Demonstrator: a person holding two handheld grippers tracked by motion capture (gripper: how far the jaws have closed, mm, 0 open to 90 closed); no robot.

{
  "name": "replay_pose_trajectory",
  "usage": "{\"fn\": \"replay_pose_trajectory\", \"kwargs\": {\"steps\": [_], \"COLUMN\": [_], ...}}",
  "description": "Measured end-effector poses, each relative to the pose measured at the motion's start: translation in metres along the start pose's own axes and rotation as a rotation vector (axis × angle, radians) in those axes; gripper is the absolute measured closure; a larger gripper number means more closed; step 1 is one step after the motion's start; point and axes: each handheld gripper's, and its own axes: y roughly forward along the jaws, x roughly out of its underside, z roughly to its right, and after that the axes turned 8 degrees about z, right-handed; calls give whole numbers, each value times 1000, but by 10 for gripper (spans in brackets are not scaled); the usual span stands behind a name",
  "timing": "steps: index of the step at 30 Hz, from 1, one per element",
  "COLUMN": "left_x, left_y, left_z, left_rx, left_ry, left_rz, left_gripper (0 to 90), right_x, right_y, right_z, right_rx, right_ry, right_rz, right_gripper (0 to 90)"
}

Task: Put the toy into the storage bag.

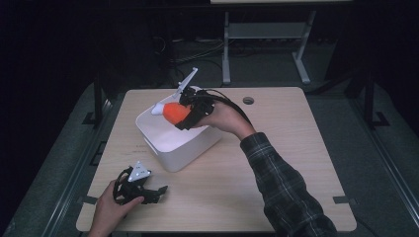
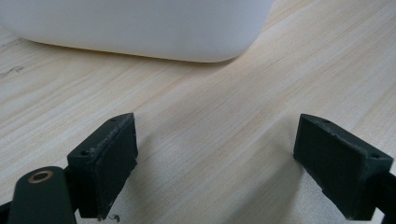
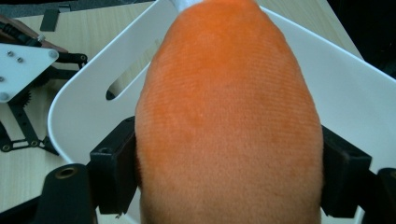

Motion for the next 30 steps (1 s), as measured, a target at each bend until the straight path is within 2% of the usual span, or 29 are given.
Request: {"fn": "replay_pose_trajectory", "kwargs": {"steps": [17, 30], "left_x": [0, 0], "left_y": [0, 0], "left_z": [0, 0], "left_rx": [1, -1], "left_ry": [4, 6], "left_rz": [-2, -3], "left_gripper": [128, 127], "right_x": [-16, -19], "right_y": [42, 62], "right_z": [-7, -9], "right_rx": [-30, -36], "right_ry": [-15, -27], "right_rz": [-39, -69], "right_gripper": [216, 215]}}
